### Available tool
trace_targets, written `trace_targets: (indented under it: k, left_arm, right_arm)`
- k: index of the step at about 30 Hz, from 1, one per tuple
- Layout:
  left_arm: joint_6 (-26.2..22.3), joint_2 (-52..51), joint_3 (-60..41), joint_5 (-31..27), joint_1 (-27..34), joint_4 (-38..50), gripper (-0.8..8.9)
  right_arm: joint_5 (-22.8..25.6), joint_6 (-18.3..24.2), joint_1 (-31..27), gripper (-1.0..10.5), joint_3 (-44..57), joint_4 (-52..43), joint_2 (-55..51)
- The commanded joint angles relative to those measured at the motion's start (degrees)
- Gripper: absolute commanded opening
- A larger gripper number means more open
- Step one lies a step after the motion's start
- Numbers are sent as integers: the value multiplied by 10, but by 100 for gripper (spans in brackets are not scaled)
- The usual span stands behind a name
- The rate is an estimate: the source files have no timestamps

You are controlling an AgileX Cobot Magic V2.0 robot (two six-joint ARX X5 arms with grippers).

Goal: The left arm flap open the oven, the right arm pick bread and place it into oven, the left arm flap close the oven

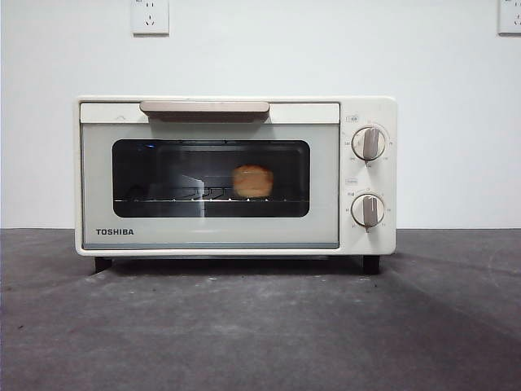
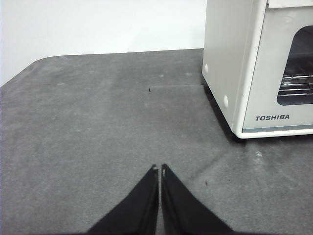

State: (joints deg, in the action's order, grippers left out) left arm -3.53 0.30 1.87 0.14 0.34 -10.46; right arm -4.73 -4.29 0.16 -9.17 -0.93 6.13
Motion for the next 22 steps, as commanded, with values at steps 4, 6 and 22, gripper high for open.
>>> trace_targets:
  k: [4,6,22]
  left_arm:
    - [-3,-1,-12,0,0,-2,16]
    - [-3,-1,-12,0,0,-2,16]
    - [-3,-1,-12,0,0,-2,16]
  right_arm:
    - [7,2,-1,7,53,-7,-35]
    - [7,0,-1,7,67,-7,-43]
    - [7,-6,-1,7,87,112,-59]
